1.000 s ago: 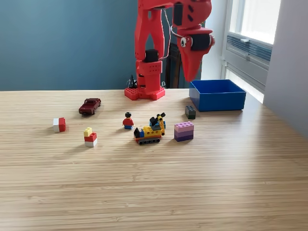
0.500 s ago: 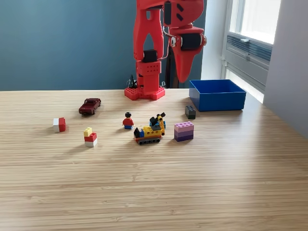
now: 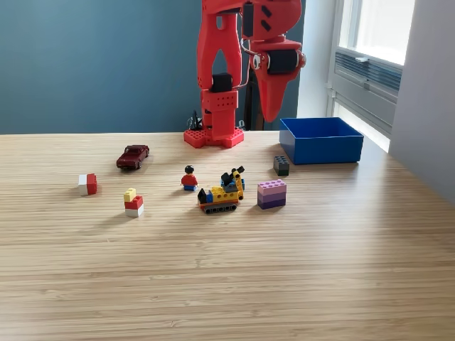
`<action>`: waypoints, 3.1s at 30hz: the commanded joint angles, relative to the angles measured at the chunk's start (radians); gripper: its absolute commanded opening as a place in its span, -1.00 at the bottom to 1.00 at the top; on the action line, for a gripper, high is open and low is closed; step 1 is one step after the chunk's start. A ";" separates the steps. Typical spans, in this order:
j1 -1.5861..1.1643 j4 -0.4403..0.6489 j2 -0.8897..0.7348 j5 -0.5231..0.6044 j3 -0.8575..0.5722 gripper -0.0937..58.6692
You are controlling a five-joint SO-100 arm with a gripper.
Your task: Grasp a lego block and put it in the bin.
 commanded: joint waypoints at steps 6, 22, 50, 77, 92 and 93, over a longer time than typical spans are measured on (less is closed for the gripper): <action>-0.008 -0.009 0.023 0.005 -0.046 -0.99; 0.112 -0.009 0.023 0.123 -0.046 -0.99; 1.058 -0.298 0.029 0.095 0.261 -0.99; 1.138 -0.561 0.015 0.114 0.270 -0.14; 1.140 -0.584 -0.156 0.067 0.184 -0.15; 1.140 -0.583 -0.164 0.067 0.176 -0.15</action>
